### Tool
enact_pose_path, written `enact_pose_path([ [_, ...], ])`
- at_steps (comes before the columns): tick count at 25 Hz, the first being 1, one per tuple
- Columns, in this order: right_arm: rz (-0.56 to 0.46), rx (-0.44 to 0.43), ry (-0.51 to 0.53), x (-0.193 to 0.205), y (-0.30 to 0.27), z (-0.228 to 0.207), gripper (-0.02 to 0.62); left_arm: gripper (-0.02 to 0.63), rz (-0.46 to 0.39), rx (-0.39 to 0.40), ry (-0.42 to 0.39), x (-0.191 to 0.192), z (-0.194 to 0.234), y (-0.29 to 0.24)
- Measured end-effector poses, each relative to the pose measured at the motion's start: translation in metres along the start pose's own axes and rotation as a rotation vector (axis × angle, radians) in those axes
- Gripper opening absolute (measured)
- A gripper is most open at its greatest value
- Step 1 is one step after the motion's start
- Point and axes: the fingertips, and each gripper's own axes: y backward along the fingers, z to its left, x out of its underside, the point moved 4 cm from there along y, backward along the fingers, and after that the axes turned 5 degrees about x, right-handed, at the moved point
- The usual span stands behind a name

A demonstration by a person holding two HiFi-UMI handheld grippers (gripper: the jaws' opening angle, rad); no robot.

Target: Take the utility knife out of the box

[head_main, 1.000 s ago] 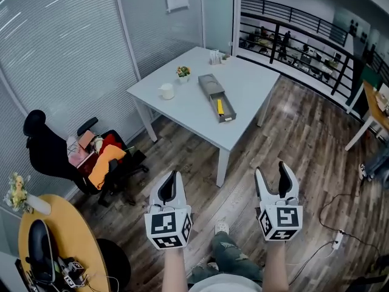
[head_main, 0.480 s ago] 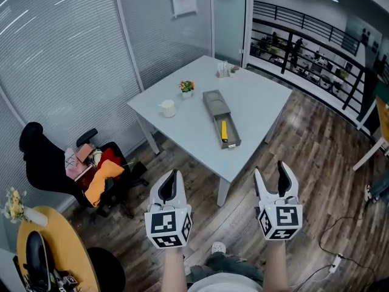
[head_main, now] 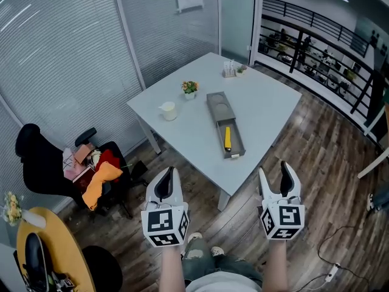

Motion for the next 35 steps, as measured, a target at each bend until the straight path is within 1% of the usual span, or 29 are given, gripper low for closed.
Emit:
enact_pose_path([
  [7,0.032,0.007,-0.006,0.012,-0.053,0.004,0.284,0.001,0.021,-0.003,0.008,0.008,0.025,-0.048],
  [10,0.044,0.016,0.000,0.016,-0.080,0.007,0.284,0.001,0.025,0.008,0.012,0.009,0.037,-0.076],
  [15,0.055,0.049,0.000,0.018,-0.135,0.010,0.284,0.001,0.038,0.056,0.012,0.010,0.059,-0.137],
  [24,0.072,0.132,0.004,0.008,-0.230,0.012,0.284,0.001,0.038,0.142,-0.012,-0.013,0.104,-0.247],
  [30,0.112,0.179,0.010,0.013,-0.278,0.017,0.284,0.001,0.062,0.201,-0.011,-0.012,0.128,-0.309],
  [35,0.146,0.212,0.015,0.022,-0.305,0.019,0.284,0.001,0.087,0.243,-0.003,-0.005,0.139,-0.345],
])
